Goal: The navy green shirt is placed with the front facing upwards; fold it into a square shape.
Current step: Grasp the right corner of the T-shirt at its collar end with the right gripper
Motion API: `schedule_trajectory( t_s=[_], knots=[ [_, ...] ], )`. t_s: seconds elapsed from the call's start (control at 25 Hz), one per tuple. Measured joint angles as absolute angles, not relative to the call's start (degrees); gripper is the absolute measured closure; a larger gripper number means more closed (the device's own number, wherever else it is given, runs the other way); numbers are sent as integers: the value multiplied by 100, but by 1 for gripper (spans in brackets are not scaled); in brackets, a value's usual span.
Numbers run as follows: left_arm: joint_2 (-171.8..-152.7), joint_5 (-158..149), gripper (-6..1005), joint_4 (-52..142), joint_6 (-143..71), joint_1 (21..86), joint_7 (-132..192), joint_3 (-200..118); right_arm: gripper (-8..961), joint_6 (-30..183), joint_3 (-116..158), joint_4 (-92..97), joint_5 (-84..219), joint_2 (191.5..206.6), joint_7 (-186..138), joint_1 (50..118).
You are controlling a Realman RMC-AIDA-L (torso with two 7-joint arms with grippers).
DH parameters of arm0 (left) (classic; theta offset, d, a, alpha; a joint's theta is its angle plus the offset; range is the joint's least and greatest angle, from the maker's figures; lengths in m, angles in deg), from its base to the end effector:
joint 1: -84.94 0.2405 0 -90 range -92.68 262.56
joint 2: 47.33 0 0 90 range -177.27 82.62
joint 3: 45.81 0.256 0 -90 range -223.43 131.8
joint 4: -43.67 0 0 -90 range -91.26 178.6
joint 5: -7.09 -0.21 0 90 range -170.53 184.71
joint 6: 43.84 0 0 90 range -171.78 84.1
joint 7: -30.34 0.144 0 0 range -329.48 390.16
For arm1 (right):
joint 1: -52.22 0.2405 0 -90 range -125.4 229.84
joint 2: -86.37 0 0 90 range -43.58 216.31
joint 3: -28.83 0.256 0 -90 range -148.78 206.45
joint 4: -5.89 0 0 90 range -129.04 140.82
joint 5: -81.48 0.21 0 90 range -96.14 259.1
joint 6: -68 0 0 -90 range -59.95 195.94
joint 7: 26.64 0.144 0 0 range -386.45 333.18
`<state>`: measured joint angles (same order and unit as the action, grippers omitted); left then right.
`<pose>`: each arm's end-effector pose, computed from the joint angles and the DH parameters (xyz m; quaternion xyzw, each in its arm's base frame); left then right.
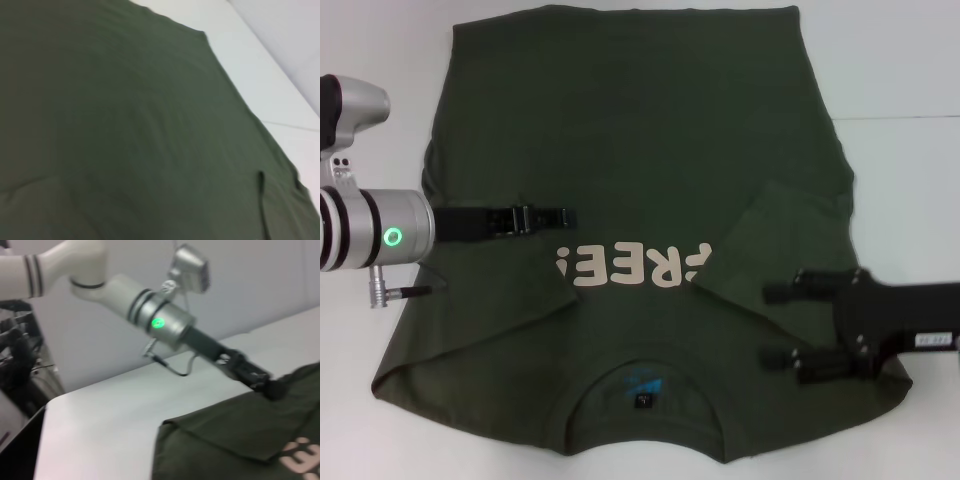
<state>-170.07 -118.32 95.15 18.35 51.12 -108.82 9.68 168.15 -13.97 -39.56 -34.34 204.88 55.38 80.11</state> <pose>-0.2338 0.3970 -0.0130 -0.7995 -0.5355 -0.1602 0.2201 0.2525 0.3074 0.0162 -0.9564 0.1751 0.2266 0.0574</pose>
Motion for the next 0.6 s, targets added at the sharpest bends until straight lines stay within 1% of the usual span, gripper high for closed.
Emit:
schedule_trajectory(
  t_s=[0.32, 0.52, 0.6],
  knots=[
    [-16934, -11346, 144, 9548, 3210, 5078, -8658, 235, 40, 16623, -1261, -5404, -3720, 20508, 7829, 7974],
    [-16797, -11001, 116, 9480, 4757, 5097, -7099, -351, 40, 16655, -1250, -6523, -4404, 20565, 9175, 7955],
    [-16779, -10990, 110, 9475, 4999, 5093, -6914, -431, 40, 16693, -1279, -6945, -4818, 20572, 9750, 7959]
  ],
)
